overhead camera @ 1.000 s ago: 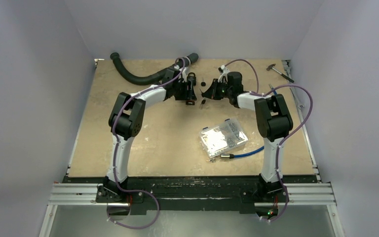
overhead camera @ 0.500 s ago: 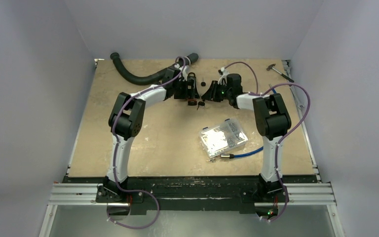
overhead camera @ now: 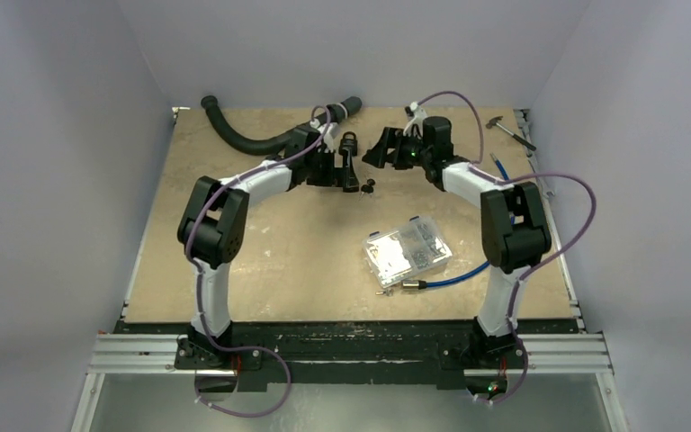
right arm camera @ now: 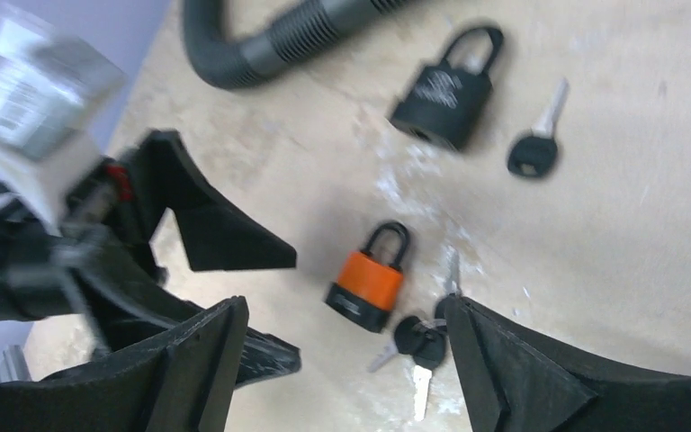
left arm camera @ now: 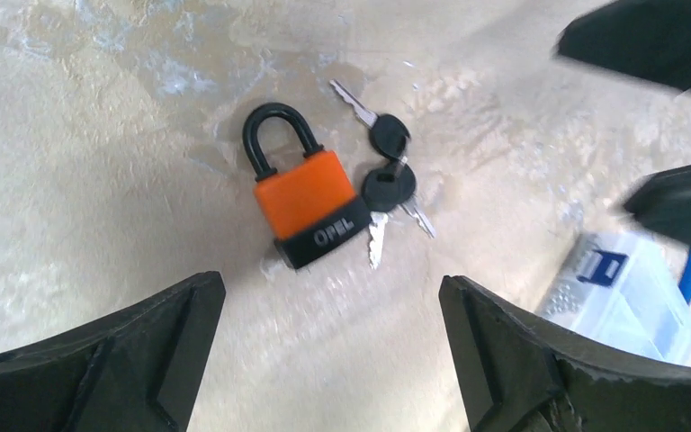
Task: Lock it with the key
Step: Place the lock at the center of the board, then pick up the lock from the center of the board.
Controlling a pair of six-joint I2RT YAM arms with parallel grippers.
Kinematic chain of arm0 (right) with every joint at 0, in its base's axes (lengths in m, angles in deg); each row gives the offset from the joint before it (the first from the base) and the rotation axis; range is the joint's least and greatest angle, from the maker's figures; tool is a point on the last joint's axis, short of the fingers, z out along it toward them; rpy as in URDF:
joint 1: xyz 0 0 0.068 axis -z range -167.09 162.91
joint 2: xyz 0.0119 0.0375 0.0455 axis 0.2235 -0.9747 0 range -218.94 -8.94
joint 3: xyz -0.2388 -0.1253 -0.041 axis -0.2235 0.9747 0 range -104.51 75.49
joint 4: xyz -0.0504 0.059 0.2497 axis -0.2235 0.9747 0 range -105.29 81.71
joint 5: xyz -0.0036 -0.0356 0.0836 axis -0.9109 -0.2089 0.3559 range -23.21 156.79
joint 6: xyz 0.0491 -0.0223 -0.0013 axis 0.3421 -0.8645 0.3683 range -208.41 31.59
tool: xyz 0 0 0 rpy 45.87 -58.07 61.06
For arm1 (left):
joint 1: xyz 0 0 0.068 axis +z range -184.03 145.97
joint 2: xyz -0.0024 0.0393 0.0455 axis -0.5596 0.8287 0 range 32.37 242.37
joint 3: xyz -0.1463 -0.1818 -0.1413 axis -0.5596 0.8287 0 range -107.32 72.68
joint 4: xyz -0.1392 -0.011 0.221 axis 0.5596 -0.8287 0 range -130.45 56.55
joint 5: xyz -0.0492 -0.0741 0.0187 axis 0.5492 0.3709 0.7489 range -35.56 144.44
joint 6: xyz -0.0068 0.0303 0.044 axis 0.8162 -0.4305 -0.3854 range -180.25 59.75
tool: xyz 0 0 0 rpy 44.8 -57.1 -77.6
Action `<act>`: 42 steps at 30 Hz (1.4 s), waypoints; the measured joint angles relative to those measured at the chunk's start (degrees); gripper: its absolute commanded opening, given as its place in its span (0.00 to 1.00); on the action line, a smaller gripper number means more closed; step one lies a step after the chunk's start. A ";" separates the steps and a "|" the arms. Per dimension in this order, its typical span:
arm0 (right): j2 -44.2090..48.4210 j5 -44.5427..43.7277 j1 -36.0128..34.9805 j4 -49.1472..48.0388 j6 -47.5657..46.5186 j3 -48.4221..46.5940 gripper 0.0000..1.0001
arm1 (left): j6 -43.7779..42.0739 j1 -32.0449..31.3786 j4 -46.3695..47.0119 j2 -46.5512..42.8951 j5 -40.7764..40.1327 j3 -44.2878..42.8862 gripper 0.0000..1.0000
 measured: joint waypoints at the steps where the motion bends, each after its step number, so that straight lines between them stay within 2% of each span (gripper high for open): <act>1: 2.16 0.00 0.00 0.52 -0.46 0.00 0.93 | -0.24 0.00 0.42 -1.75 0.02 1.49 1.00; 8: 15.91 -0.04 0.07 5.31 -5.62 0.48 0.95 | -2.67 0.00 4.85 -13.29 -0.02 10.64 1.00; 15: 29.38 -2.64 1.38 17.18 -12.63 6.10 0.92 | -6.16 0.46 6.47 -26.05 -0.79 19.93 1.00; 23: 39.30 -11.72 11.04 31.30 -17.16 12.57 0.88 | -7.85 2.62 6.29 -35.71 -1.99 25.88 1.00; 26: 40.46 -14.69 16.98 36.68 -18.86 13.62 0.85 | -7.76 2.69 6.36 -37.35 -2.49 27.54 1.00; 33: 38.66 -22.05 30.36 43.10 -23.80 14.10 0.71 | -7.19 2.67 6.45 -38.27 -2.89 30.42 1.00; 42: 23.91 -26.16 34.47 46.12 -27.02 10.21 0.59 | -7.19 2.67 7.56 -38.18 -3.04 30.42 1.00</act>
